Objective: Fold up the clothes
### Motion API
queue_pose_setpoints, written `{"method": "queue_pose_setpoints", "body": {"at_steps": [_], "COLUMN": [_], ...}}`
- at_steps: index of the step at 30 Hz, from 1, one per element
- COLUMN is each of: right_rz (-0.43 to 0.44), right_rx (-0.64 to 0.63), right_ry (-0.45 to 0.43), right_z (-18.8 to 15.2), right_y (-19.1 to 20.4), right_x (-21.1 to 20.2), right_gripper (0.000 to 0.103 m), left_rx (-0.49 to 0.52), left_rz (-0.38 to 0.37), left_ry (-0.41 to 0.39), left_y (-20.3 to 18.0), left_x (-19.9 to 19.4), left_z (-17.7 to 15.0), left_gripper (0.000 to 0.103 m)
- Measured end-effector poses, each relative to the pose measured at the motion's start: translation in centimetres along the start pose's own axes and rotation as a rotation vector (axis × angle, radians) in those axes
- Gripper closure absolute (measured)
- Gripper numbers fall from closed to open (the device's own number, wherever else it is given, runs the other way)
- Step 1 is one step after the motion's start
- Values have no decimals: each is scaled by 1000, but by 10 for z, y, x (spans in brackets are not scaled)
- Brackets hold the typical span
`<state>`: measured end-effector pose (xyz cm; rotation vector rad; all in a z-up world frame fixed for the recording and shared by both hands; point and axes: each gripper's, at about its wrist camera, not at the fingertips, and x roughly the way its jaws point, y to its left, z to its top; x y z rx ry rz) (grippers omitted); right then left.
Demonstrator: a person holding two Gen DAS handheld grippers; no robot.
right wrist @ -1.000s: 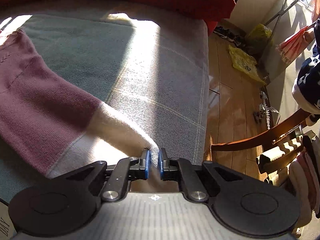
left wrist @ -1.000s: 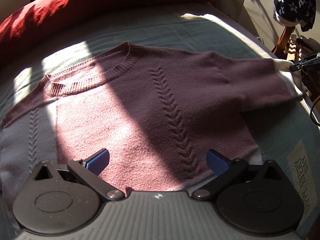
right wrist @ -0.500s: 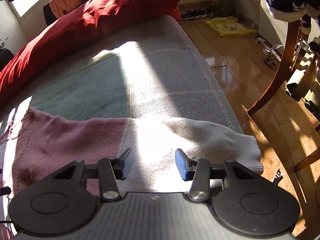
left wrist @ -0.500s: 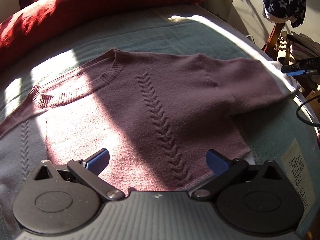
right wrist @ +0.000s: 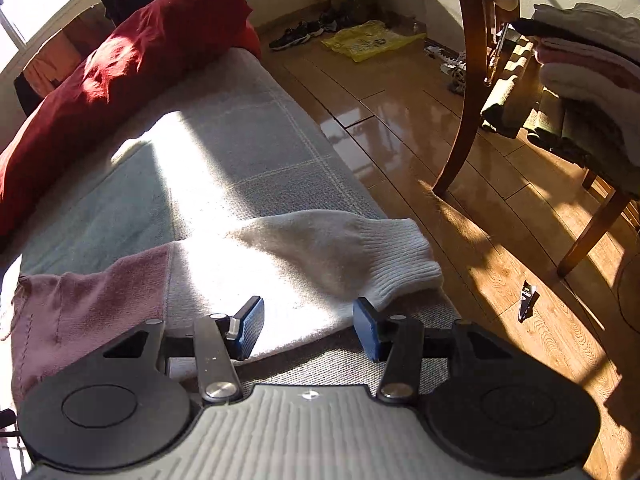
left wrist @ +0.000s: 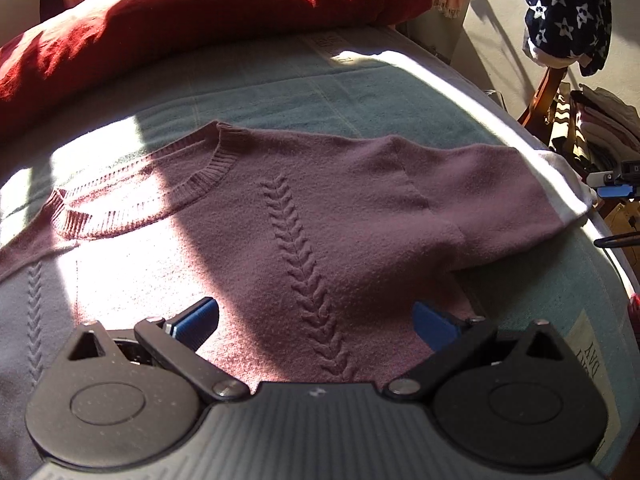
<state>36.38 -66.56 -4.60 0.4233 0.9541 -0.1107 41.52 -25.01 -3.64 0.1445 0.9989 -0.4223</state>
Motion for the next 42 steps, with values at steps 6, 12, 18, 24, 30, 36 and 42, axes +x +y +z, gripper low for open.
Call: {"method": "queue_pose_setpoints", "body": {"at_steps": [6, 12, 18, 24, 30, 36, 42], "right_rz": [172, 404, 541, 431, 316, 316, 334], "right_rx": [-333, -543, -657, -746, -678, -693, -662], "right_ry": [29, 92, 125, 104, 119, 145, 129], "right_z": [-21, -71, -110, -117, -140, -139, -146], "right_y": [111, 191, 249, 269, 244, 251, 249], "right_x": [14, 7, 17, 48, 29, 20, 0], "right_gripper": [46, 41, 41, 39, 36, 27, 25], "left_rx": [75, -76, -86, -85, 49, 95, 42], "left_rz": [-56, -338, -504, -480, -382, -477, -666], "left_ry": [-86, -9, 150, 193, 124, 127, 295], "left_y": [-5, 15, 10, 5, -16, -10, -22], "left_x": [17, 40, 78, 118, 145, 97, 93], "left_z": [49, 96, 116, 114, 128, 129, 109], "left_gripper": [1, 1, 1, 1, 1, 1, 1]}}
